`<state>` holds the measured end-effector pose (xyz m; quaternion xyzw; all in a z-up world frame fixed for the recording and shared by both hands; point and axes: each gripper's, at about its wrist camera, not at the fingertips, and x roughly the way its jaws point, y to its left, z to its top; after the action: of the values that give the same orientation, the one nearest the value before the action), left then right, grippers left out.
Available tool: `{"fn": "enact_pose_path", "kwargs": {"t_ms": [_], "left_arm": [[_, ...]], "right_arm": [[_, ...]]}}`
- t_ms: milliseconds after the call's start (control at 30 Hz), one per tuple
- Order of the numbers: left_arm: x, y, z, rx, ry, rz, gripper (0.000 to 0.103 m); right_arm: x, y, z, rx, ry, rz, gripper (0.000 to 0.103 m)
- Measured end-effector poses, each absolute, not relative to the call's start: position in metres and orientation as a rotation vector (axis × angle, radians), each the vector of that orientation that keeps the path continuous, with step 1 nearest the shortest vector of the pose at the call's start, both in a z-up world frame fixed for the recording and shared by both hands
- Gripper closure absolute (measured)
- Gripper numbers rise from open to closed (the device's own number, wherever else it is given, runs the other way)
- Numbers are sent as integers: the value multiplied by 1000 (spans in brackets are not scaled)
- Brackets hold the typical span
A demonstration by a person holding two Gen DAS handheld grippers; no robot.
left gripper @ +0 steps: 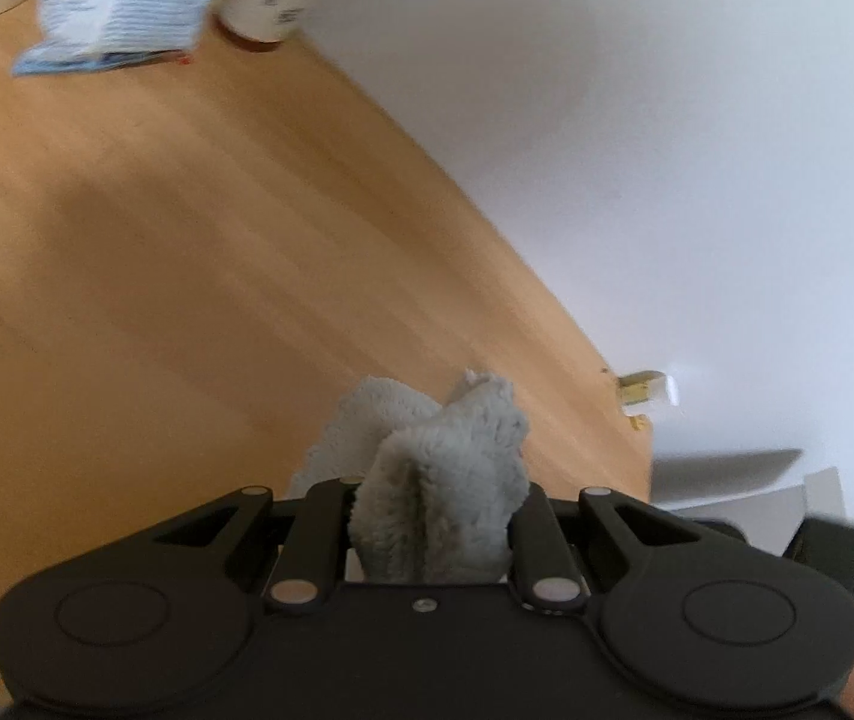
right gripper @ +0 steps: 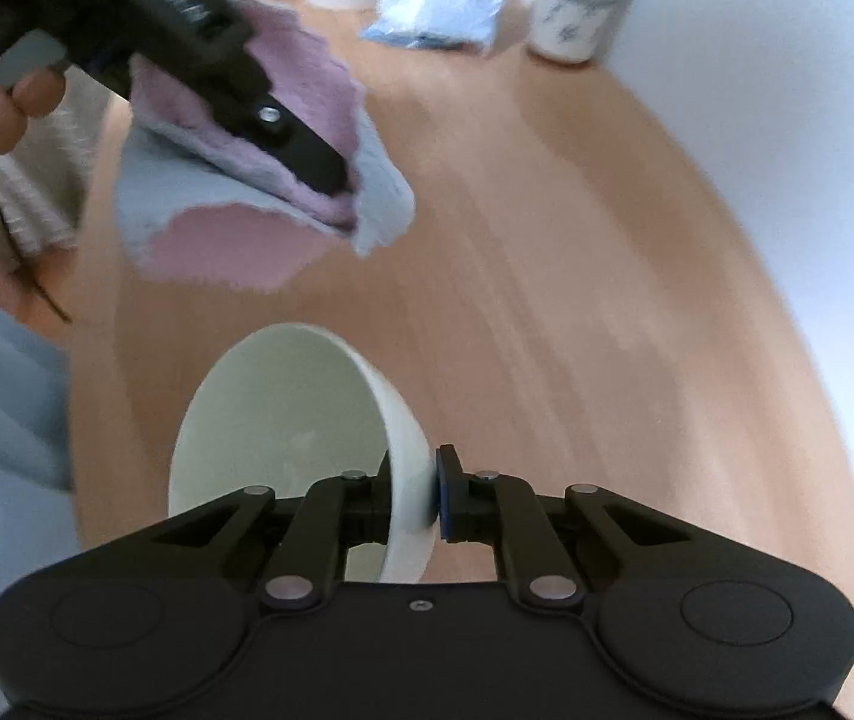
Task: Clean bowl
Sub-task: 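Pull the grey cloth away from the bowl with the left gripper while the right tilts the bowl, then wipe the cloth over the bowl's outer wall with the left gripper while the right holds the rim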
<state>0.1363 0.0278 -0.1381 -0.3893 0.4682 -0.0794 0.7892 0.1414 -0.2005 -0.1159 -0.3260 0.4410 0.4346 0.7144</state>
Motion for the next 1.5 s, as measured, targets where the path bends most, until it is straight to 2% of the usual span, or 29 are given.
{"fn": "enact_pose_path", "kwargs": {"t_ms": [267, 533, 833, 1100, 1300, 1367, 1500], "left_arm": [[168, -4, -122, -828, 1006, -425, 89], [178, -17, -123, -742, 1005, -461, 89], [174, -20, -143, -644, 1120, -489, 89], [168, 7, -168, -706, 1199, -398, 89], [168, 2, -160, -739, 1196, -441, 89], [168, 0, -157, -747, 1193, -457, 89], [168, -5, -150, -763, 1186, -491, 89]], "right_arm": [[102, -202, -104, -685, 828, 757, 90], [75, -205, -68, -549, 717, 637, 89], [48, -212, -75, -529, 741, 553, 87], [34, -221, -82, -494, 748, 498, 87], [27, -222, -83, -464, 753, 480, 87], [38, -187, -92, -455, 760, 488, 87], [38, -180, -92, -451, 770, 517, 87]]}}
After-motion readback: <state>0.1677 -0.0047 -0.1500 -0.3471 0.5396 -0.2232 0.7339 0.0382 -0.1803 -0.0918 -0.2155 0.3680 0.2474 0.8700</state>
